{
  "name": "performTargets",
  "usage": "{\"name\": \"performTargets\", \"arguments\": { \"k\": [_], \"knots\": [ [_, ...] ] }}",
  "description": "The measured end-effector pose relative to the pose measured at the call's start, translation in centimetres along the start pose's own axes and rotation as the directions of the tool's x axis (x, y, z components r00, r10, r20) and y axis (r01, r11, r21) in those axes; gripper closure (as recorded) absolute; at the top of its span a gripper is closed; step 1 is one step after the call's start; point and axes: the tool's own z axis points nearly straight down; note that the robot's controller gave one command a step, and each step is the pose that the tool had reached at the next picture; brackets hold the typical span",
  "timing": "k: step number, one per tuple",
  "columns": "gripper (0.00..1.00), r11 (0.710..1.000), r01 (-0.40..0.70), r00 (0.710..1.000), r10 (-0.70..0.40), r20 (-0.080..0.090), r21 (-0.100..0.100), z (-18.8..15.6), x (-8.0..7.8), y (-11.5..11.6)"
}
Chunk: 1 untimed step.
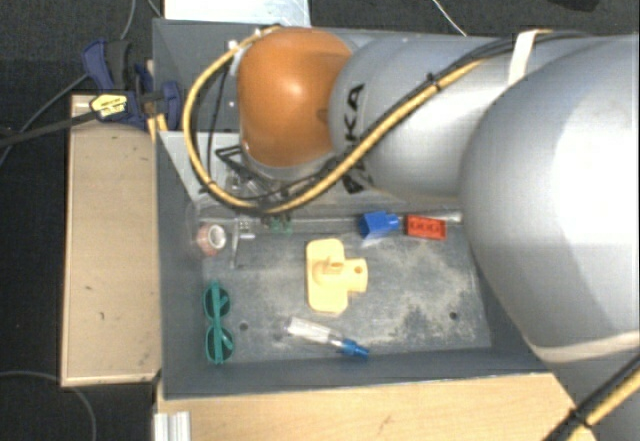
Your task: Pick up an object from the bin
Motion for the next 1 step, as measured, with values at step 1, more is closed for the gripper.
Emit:
{"name": "performTargets", "arguments": {
  "k": [1],
  "knots": [
    [0.00,0.961,0.277,0.961,-0.277,-0.006,0.000,7.82,5.12,-5.76]
  ]
}}
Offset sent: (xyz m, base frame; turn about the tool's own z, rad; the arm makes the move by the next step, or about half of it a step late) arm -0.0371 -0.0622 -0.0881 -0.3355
